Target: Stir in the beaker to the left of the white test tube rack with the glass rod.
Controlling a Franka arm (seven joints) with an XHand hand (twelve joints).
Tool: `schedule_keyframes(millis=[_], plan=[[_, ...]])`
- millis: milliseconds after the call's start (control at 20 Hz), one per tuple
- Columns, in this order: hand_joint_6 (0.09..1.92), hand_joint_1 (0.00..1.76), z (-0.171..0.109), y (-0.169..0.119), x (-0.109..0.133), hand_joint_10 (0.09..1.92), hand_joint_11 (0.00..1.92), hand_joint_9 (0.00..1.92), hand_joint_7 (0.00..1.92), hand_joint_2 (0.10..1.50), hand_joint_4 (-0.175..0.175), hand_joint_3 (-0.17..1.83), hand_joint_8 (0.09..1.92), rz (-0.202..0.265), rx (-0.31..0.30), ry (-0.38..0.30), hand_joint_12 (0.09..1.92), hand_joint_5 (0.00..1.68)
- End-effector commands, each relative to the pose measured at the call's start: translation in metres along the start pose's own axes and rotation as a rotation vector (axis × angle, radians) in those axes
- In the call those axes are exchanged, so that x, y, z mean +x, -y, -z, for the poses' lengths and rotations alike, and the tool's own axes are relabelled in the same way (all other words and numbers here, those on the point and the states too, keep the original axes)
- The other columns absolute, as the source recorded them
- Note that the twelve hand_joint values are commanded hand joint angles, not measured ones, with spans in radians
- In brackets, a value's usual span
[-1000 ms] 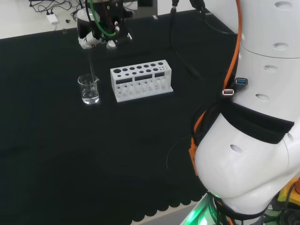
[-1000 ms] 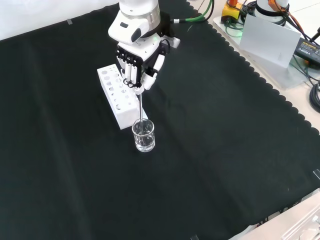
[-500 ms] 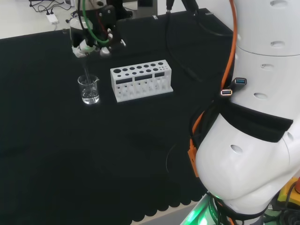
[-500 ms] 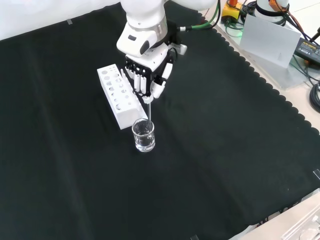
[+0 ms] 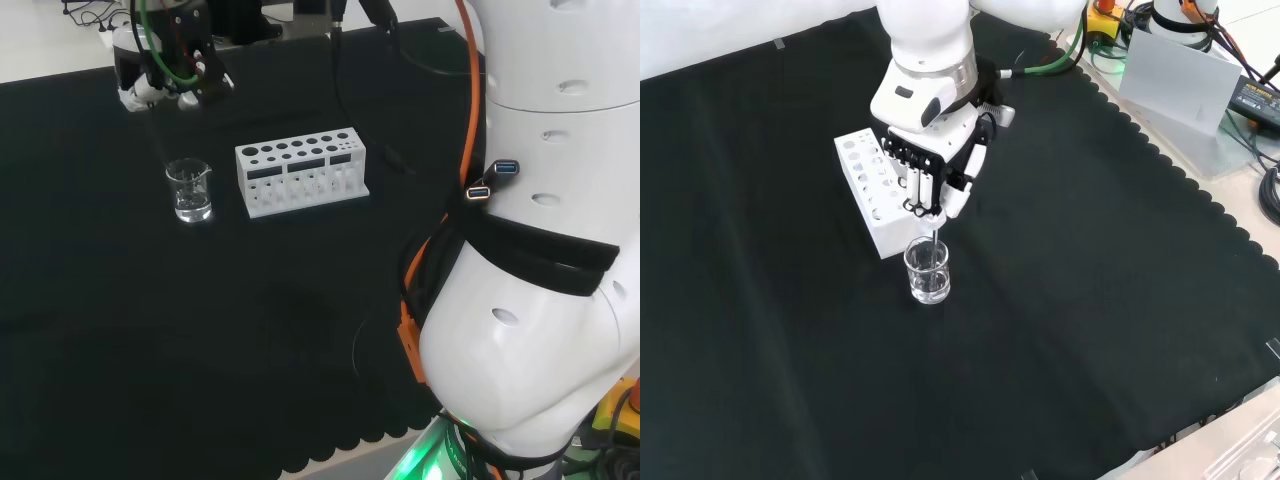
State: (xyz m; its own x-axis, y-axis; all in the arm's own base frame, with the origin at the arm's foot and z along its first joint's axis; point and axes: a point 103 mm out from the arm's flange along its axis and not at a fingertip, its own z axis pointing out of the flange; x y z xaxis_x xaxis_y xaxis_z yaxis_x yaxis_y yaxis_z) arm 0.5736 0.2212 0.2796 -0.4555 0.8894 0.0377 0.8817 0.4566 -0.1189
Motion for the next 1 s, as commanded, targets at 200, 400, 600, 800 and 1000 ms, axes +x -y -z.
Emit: schedule_keyframes(millis=[200,400,600,800,1000], plan=[[0.25,1.31,-0.002,0.002,-0.024,0.77,1.65,1.63,1.23,1.09,-0.175,-0.15,0.90,-0.025,0.032,0.001,0.61,1.26],[0.25,1.31,0.005,0.017,-0.047,0.77,1.65,1.63,1.23,1.09,-0.175,-0.15,0.90,-0.066,0.032,0.001,0.61,1.26],[0.29,1.31,0.010,0.019,-0.057,0.78,1.65,1.63,1.22,1.08,-0.175,-0.12,0.91,-0.065,0.028,0.011,0.61,1.23],[0.32,1.31,0.012,0.024,-0.059,0.79,1.65,1.62,1.21,1.08,-0.175,-0.11,0.93,-0.068,0.029,-0.001,0.61,1.22],[0.35,1.31,0.013,0.029,-0.052,0.80,1.65,1.62,1.21,1.08,-0.175,-0.10,0.94,-0.048,0.013,-0.018,0.62,1.20]])
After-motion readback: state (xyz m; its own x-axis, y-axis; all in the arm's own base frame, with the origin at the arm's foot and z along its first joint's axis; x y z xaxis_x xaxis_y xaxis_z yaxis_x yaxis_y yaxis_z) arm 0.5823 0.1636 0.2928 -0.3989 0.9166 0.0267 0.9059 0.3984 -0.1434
